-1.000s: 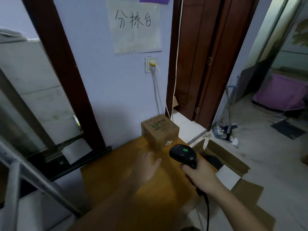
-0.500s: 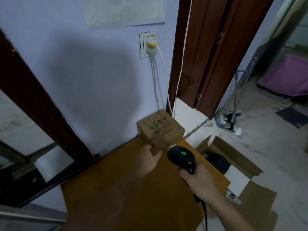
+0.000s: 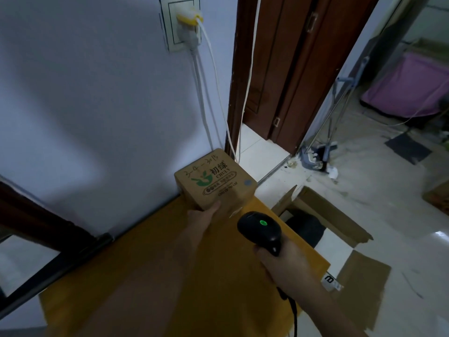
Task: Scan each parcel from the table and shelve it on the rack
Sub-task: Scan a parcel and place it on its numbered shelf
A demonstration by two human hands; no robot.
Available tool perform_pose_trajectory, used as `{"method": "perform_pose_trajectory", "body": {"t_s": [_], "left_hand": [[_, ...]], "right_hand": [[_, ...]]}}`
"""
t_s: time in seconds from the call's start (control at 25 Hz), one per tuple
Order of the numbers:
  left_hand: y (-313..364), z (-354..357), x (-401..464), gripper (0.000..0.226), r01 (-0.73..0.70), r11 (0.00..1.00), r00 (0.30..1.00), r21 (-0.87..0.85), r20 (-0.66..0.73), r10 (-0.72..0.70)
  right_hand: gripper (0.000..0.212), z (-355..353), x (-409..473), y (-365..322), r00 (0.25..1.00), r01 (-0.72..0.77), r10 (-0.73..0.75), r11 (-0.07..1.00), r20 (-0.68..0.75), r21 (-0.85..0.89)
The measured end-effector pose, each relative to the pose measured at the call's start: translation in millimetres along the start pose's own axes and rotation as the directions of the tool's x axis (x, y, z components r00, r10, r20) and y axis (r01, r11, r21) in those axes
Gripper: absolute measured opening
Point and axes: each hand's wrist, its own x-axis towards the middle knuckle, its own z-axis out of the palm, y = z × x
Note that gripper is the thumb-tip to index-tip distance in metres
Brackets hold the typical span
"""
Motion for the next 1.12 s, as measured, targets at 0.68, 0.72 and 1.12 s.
{"method": "perform_pose_trajectory", "body": {"t_s": [0.68, 0.72, 1.12], "left_hand": [[-61, 23, -11, 0.124, -0.169, 0.971, 0.969, -0.169, 0.151, 0.195], [-63, 22, -13, 0.124, -0.185, 0.969, 0.965, -0.166, 0.154, 0.211], [-143, -23, -80, 0.118, -0.215, 0.966, 0.973, -0.143, 0.058, 0.225]], "right_hand": [[0.01, 4, 9, 36, 0.991, -0.13, 0.131, 0.991, -0.033, 0.037], [0.009, 3, 7, 38, 0.99, -0.133, 0.135, 0.99, -0.032, 0.046], [0.01, -3, -29, 59, 0.992, -0.117, 0.119, 0.992, -0.039, 0.047]]}}
